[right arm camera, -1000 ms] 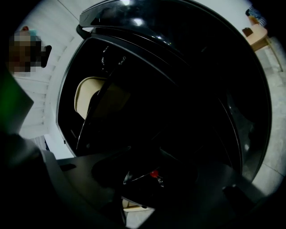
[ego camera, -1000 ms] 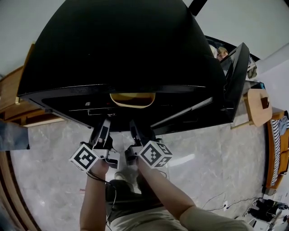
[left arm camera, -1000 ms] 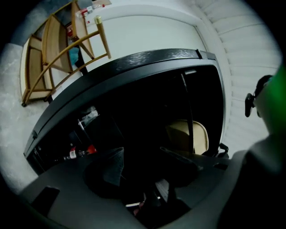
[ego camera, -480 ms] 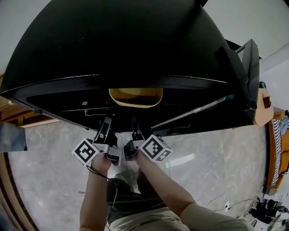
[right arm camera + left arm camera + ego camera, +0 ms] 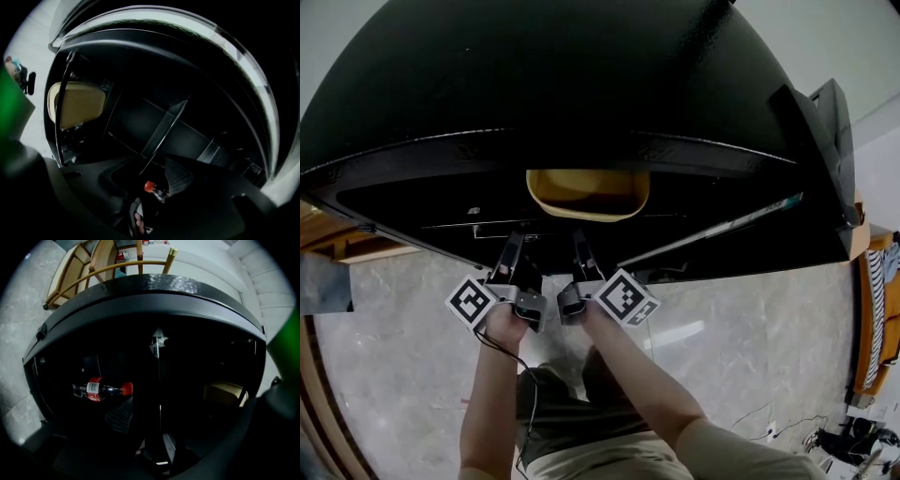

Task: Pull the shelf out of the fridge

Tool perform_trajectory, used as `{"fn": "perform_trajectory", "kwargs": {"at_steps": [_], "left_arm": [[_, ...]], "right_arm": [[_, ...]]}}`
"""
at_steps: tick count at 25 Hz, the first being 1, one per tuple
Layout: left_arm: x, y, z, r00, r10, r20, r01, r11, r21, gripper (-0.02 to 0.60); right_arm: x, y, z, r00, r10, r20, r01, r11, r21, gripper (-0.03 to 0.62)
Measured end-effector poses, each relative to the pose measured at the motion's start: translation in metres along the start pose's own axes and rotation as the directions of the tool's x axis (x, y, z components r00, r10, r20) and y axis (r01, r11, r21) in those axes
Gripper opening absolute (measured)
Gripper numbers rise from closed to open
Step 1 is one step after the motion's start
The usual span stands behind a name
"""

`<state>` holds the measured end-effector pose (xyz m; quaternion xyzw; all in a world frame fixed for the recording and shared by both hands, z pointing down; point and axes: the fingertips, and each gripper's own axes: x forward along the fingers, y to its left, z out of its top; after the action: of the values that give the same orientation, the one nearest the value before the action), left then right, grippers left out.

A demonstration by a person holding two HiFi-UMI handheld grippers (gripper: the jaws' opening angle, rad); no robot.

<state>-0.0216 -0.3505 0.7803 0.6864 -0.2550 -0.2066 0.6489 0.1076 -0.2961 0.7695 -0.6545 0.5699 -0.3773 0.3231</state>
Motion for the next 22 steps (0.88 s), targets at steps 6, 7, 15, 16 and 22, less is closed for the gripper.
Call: {"fn": "perform_trajectory", "kwargs": {"at_steps": [6, 7, 15, 16, 22], "left_arm": [[0.013, -0.001, 0.010, 0.999, -0.029, -0.018, 0.030, 0.999, 0.038, 0.173], [0.015, -0.002, 0.010, 0.999, -0.036, -0.023, 0.037, 0.998, 0.043, 0.161], [0.032, -0.016, 0.017, 0.996, -0.093, 0.013, 0.093, 0.995, 0.023, 0.098], [0.034, -0.017, 0.017, 0.994, -0.104, 0.017, 0.103, 0.994, 0.039, 0.069], [0.023, -0.015, 0.016, 0.992, -0.115, 0.057, 0.115, 0.993, 0.016, 0.021]], "right_arm": [[0.011, -0.004, 0.016, 0.999, -0.015, 0.039, 0.016, 1.000, -0.012, 0.117], [0.012, -0.005, 0.019, 0.999, -0.017, 0.047, 0.017, 1.000, 0.004, 0.117], [0.019, 0.000, 0.023, 0.997, 0.025, 0.077, -0.035, 0.992, 0.122, 0.063], [0.022, -0.002, 0.022, 0.996, 0.032, 0.080, -0.043, 0.989, 0.144, 0.047], [0.016, -0.003, 0.014, 0.996, 0.040, 0.075, -0.055, 0.976, 0.209, 0.030]]}}
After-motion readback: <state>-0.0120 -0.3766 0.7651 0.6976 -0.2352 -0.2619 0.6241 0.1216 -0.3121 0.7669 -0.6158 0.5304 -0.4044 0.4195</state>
